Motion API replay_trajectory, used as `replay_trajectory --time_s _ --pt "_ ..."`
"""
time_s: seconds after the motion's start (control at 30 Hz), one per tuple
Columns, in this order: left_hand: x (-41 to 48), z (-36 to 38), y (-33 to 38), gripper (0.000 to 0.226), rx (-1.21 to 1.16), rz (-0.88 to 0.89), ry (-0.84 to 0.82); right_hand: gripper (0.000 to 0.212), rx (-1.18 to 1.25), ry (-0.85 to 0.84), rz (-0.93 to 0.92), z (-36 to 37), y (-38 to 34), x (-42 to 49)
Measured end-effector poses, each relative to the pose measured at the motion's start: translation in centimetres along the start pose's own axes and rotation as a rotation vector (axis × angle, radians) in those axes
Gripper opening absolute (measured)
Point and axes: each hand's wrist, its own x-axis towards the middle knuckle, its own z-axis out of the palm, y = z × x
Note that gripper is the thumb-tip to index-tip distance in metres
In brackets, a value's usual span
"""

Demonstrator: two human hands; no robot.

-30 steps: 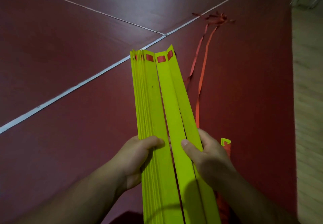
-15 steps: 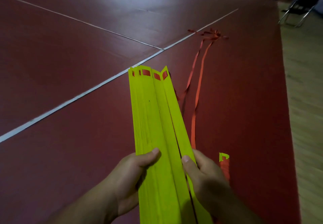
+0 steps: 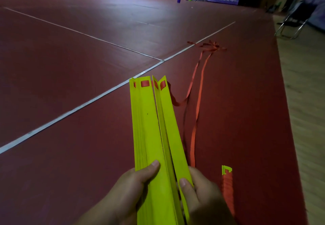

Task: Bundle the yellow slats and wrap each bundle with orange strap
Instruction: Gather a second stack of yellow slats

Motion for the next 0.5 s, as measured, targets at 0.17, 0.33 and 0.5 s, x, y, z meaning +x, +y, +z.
replay_trajectory --time_s 0.17,0.33,0.5 --pt "0.5 -0.4 0.3 0.06 0.04 0.02 0.025 0.04 0.109 -0.074 -0.013 0.1 -0.4 0.1" --pt "0.4 -0.4 0.0 0.049 0.149 0.109 0.03 0.043 -0.085 0.146 -0.203 1.6 0.0 0.2" --pt "0.4 -0.1 -0.1 0.033 0.118 0.188 0.068 0.032 -0.235 0.235 -0.402 2.0 -0.3 0.3"
